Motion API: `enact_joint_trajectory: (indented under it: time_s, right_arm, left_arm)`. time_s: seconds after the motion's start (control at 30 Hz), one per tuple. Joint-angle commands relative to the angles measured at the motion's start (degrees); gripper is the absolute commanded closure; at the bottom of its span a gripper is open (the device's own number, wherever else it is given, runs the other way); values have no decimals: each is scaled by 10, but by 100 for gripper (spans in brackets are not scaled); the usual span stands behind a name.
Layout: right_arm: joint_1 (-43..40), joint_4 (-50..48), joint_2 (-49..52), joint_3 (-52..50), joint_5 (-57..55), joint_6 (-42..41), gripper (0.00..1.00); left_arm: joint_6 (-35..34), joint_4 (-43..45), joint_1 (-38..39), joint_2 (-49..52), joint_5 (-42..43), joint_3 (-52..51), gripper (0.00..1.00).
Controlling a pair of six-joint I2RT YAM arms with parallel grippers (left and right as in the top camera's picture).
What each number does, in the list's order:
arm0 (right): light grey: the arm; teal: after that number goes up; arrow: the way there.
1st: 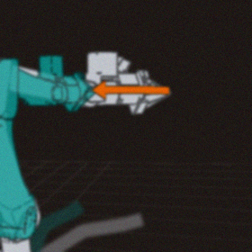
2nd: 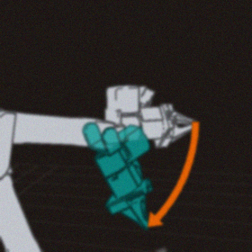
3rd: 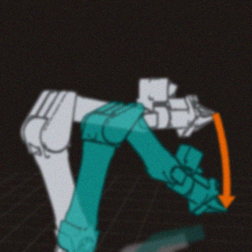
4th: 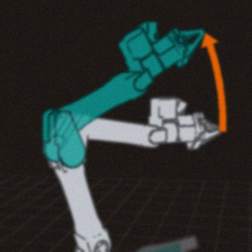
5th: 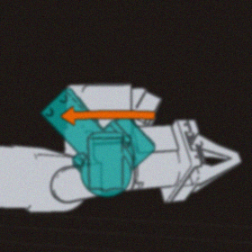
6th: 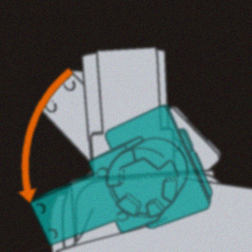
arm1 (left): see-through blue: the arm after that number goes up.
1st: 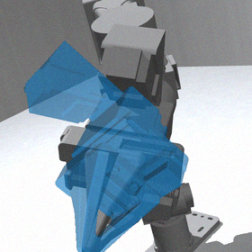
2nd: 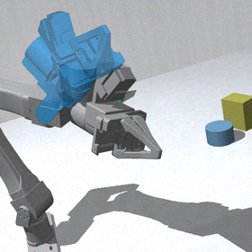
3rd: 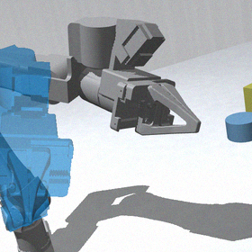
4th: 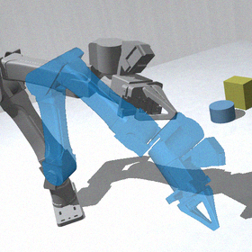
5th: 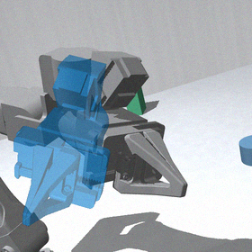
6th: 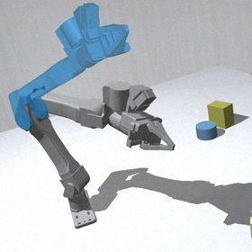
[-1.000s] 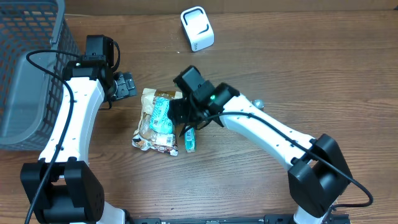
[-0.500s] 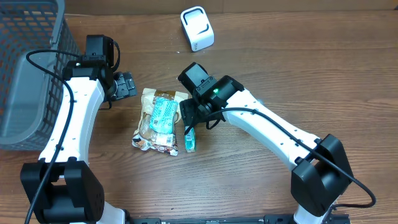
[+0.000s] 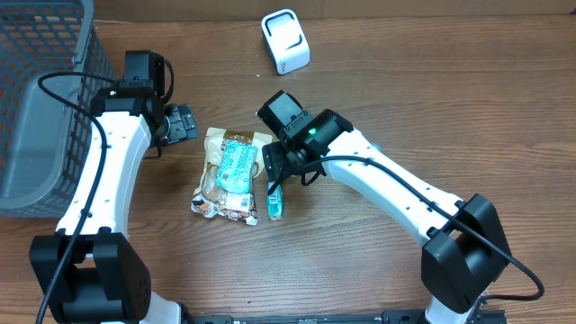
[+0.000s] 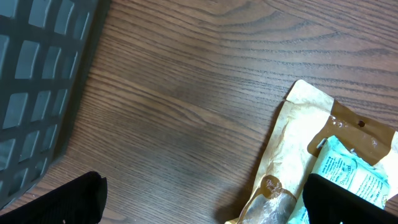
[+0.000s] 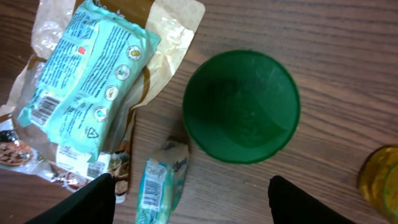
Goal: Scan the item barcode
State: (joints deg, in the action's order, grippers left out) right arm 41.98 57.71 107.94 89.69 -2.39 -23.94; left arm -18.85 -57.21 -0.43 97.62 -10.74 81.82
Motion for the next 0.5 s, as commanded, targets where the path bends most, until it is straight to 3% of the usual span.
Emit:
enact_joint_trajectory:
  time_s: [0.0, 0.23, 0.47]
  right_arm:
    - [-4, -3, -11, 4, -28, 2, 23]
    - [-4, -4, -11, 4, -31, 2, 15]
    - [-4, -3, -11, 4, -31, 2, 12]
  left_arm:
    - [11, 2, 1, -2, -2, 8, 0]
    - [11, 2, 1, -2, -2, 8, 0]
    - [11, 2, 1, -2, -2, 8, 1]
